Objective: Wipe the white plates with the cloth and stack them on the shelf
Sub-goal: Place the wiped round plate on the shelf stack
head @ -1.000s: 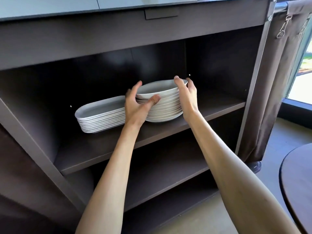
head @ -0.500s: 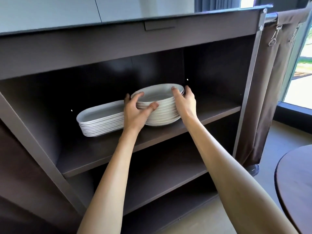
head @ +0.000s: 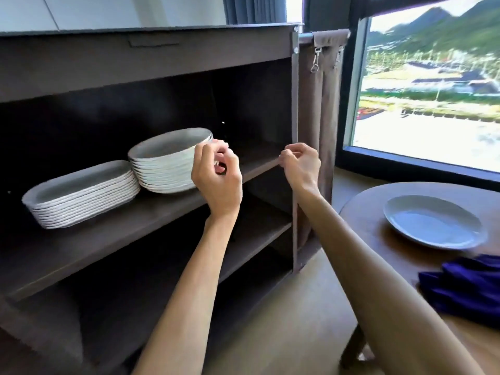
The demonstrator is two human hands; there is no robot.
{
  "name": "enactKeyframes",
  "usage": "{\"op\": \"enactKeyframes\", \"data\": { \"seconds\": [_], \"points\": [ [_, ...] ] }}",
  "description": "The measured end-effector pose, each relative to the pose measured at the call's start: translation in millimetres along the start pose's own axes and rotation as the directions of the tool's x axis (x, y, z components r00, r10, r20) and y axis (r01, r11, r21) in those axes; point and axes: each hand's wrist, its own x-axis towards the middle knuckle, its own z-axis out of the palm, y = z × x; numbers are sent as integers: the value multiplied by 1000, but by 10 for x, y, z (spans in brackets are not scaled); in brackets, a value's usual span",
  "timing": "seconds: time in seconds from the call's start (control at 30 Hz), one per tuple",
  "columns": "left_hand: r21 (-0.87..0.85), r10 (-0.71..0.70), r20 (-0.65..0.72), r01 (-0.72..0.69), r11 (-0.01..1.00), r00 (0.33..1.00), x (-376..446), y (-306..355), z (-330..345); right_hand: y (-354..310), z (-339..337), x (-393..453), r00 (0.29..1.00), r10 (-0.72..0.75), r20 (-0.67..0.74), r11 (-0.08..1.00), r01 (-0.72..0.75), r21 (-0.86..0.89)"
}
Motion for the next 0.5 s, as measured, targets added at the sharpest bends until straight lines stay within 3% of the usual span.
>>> {"op": "enactKeyframes", "data": {
  "seconds": [0.1,0.17,0.27,0.37,0.43,0.5],
  "points": [
    [-105,-168,205,193,976,964,-515,258,419,216,-689,16,986,14,-167,996,-29,-86],
    [-101,-291,362,348,932,885,-832,399,673,347,-1185,-15,956,37,-291,985,-83,-148],
    [-22,-445,555,547,837,702,-1229,543,1090,586,-1885,-74,885,79,-458,958,-195,-212],
    [146,-596,683,721,677,422,-1680,543,1563,890,-2518,-183,789,85,-608,878,-348,-329],
    [307,-658,707,725,616,260,-2035,454,1817,1120,-2877,-318,755,78,-651,717,-496,-490],
    [417,-671,723,673,612,162,-2351,487,2021,1372,-3230,-476,722,80,-688,539,-612,-579]
  ]
}}
